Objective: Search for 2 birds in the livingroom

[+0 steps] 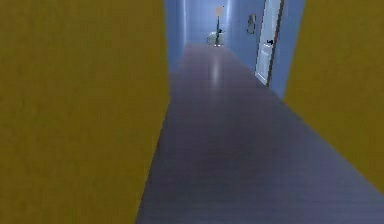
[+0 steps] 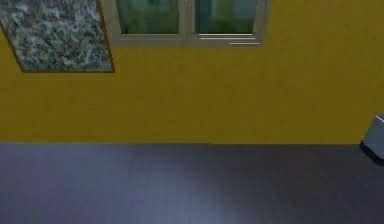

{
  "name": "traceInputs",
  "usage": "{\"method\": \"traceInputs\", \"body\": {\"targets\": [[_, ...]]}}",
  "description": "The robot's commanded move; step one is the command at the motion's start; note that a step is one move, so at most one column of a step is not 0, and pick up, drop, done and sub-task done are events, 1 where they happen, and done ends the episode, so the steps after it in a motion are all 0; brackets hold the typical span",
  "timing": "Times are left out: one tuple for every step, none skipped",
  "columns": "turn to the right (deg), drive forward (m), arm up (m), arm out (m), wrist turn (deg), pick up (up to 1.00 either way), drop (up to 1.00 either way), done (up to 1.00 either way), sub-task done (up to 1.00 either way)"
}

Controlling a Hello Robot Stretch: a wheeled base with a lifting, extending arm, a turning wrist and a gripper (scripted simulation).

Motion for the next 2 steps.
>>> {"method": "traceInputs", "body": {"targets": [[0.0,1.00,0.00,0.00,0.0,0.00,0.00,0.00,0.00],[0.0,1.00,0.00,0.00,0.0,0.00,0.00,0.00,0.00]]}}
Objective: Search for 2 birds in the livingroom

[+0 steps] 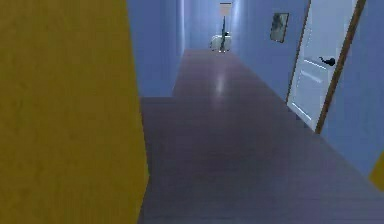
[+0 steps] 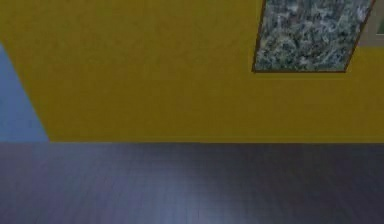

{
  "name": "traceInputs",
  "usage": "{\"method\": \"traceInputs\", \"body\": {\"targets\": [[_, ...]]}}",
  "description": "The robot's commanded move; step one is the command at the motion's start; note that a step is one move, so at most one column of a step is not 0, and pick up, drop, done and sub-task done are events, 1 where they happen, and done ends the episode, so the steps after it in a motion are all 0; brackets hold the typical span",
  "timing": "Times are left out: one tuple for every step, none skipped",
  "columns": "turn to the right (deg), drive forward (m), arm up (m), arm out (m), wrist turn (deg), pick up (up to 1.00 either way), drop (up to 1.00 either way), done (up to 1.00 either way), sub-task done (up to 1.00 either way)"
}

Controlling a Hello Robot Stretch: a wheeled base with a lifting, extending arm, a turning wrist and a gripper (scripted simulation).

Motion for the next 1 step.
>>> {"method": "traceInputs", "body": {"targets": [[0.0,1.00,0.00,0.00,0.0,0.00,0.00,0.00,0.00]]}}
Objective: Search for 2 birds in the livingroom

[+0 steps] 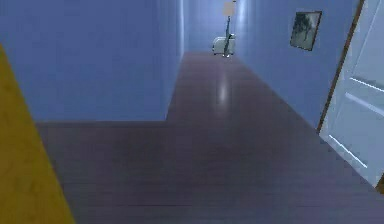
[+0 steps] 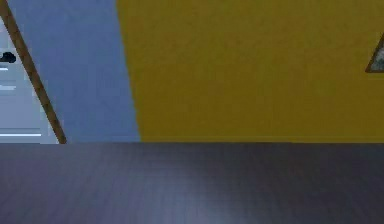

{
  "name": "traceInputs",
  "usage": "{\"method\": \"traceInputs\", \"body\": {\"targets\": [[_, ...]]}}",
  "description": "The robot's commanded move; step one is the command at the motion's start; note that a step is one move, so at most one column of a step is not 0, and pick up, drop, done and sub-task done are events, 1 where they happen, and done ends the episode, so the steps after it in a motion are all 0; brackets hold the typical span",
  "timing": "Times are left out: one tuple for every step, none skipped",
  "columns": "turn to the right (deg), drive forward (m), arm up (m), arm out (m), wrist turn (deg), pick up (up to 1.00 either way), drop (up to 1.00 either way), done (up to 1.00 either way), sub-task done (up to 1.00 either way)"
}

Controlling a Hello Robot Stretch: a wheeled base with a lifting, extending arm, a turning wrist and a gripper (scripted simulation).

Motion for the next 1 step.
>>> {"method": "traceInputs", "body": {"targets": [[0.0,0.75,0.00,0.00,0.0,0.00,0.00,0.00,0.00]]}}
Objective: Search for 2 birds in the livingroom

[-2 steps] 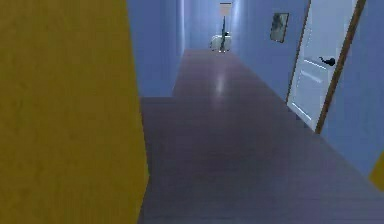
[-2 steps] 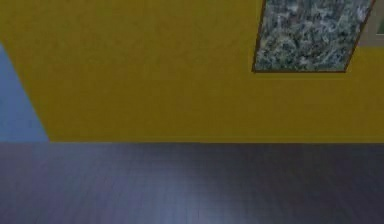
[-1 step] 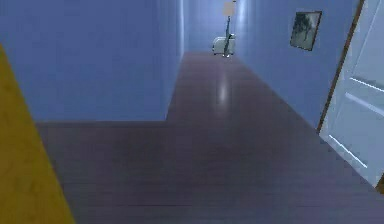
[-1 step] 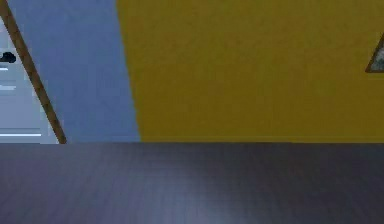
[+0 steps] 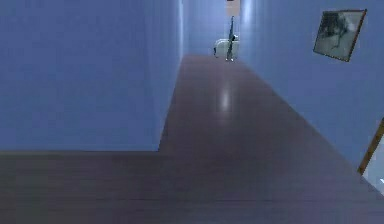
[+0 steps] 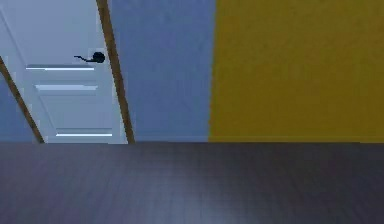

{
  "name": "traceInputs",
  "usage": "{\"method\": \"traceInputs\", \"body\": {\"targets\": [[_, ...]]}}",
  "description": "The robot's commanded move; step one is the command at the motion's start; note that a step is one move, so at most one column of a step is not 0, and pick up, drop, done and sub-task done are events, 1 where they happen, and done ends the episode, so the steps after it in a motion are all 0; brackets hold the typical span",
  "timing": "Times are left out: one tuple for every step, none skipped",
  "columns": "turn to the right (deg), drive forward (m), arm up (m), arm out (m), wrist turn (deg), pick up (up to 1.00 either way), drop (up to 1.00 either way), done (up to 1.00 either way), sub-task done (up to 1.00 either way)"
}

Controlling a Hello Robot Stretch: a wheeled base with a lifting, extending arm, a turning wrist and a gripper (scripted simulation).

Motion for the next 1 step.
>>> {"method": "traceInputs", "body": {"targets": [[-39.0,0.00,0.00,0.00,0.0,0.00,0.00,0.00,0.00]]}}
